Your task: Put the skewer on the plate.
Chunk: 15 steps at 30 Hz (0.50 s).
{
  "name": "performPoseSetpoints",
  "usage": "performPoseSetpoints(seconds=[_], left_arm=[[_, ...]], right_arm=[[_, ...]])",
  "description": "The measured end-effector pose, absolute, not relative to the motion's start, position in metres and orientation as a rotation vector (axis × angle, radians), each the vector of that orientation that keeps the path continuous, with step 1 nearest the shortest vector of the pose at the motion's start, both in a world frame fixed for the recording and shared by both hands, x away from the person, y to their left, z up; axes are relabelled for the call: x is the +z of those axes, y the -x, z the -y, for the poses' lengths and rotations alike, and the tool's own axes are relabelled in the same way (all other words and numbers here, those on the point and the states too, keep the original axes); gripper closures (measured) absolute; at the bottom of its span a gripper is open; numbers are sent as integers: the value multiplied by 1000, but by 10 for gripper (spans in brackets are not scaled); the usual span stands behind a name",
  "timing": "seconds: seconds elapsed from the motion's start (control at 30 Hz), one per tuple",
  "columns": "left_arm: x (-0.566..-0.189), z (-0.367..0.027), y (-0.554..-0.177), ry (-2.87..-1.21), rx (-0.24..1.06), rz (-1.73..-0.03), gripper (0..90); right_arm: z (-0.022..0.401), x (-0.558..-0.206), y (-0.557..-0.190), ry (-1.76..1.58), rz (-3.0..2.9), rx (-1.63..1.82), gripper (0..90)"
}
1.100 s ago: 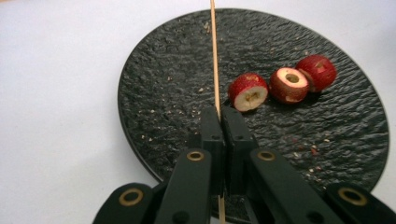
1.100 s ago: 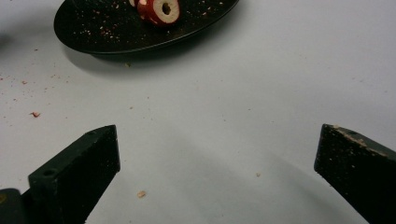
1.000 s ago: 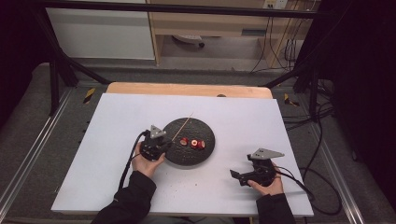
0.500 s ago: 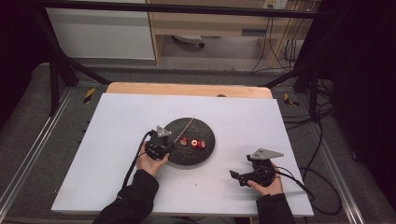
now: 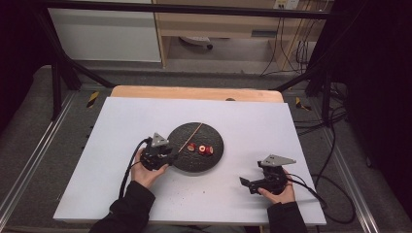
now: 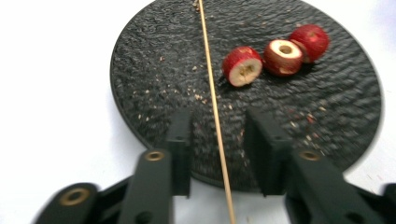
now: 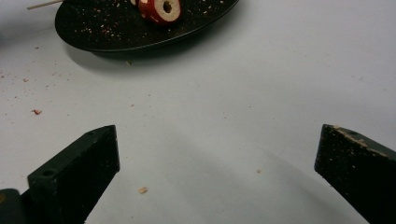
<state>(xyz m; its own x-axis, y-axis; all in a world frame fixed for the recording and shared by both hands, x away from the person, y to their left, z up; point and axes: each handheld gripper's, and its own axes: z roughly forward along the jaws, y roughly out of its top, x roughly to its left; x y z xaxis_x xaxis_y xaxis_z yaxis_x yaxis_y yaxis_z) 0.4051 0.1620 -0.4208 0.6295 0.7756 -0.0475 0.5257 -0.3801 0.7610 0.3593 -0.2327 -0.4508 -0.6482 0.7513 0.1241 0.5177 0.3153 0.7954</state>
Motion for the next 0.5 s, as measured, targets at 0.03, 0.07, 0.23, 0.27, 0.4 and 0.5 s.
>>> performPoseSetpoints(seconds=[0.03, 0.07, 0.23, 0.27, 0.4, 0.5], left_arm=[[-420, -166, -402, -2074, 410, -1001, 550], [-420, -169, -400, -2070, 407, -993, 523], [-422, -187, -388, -2082, 392, -960, 367], [-423, -190, -386, -2077, 390, -957, 334], [-426, -207, -377, -2059, 370, -955, 249], [-428, -219, -369, -2053, 388, -951, 189]], right_arm=[[233, -451, -359, -1149, -2315, 1245, 8], [233, -451, -359, -1147, -2314, 1246, 8], [233, -450, -358, -1156, -2312, 1249, 6], [233, -450, -358, -1155, -2313, 1248, 6], [233, -450, -358, -1154, -2314, 1248, 6], [233, -450, -358, -1155, -2313, 1250, 6]])
